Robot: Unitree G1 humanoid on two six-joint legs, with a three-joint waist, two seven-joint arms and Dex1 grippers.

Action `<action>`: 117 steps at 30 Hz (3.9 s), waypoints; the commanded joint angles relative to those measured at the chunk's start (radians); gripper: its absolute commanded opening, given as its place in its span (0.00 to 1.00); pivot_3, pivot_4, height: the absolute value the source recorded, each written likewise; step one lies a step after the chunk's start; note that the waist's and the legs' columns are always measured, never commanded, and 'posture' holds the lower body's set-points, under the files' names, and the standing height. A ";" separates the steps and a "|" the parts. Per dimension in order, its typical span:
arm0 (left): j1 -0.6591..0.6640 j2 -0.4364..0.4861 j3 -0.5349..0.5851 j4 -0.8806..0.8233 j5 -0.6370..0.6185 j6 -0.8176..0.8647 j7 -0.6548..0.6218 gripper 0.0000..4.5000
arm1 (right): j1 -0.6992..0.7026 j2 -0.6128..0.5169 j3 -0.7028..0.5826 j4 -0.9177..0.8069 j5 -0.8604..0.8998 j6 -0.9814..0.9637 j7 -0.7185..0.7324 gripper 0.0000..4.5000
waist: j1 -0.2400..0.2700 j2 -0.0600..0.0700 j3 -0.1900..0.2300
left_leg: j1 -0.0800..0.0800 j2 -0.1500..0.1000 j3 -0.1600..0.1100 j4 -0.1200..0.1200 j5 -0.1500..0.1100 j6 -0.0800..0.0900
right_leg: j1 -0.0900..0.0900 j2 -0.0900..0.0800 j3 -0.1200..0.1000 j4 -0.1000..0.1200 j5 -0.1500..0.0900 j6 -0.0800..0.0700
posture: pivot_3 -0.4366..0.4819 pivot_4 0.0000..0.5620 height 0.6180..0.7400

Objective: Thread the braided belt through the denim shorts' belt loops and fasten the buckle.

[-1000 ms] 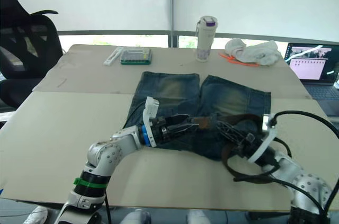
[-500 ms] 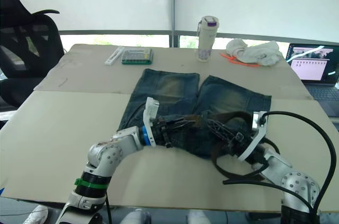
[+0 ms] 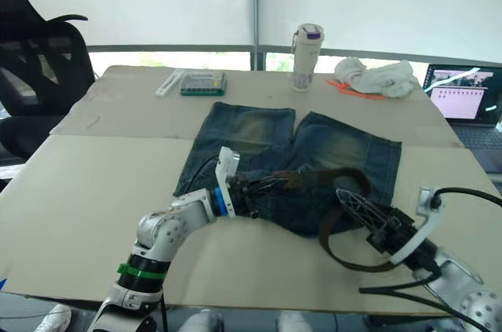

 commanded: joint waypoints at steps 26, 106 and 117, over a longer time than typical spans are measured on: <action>-0.020 -0.010 0.024 0.017 0.045 -0.064 0.001 0.00 | -0.212 0.330 0.133 0.064 -0.411 -0.388 -0.426 0.99 | 0.008 0.001 0.000 | -0.002 -0.001 -0.001 0.000 0.000 0.000 | -0.001 -0.001 -0.001 -0.001 0.000 0.000 | 0.48 0.27 0.98; -0.013 0.206 0.030 0.015 0.167 -0.229 -0.164 0.99 | -0.360 0.342 0.254 0.196 -0.208 -0.179 -0.513 0.00 | 0.003 0.001 -0.001 | -0.002 0.000 -0.001 0.000 0.000 0.000 | -0.002 -0.001 -0.001 -0.001 0.000 -0.001 | 0.48 0.27 0.98; -0.002 0.229 0.040 -0.010 0.178 -0.236 -0.155 0.99 | -0.407 0.327 0.206 0.363 -0.181 -0.137 -0.539 0.00 | 0.001 0.002 -0.001 | -0.002 0.000 -0.001 0.000 0.000 0.000 | -0.001 0.000 -0.001 0.000 0.000 -0.001 | 0.48 0.27 0.98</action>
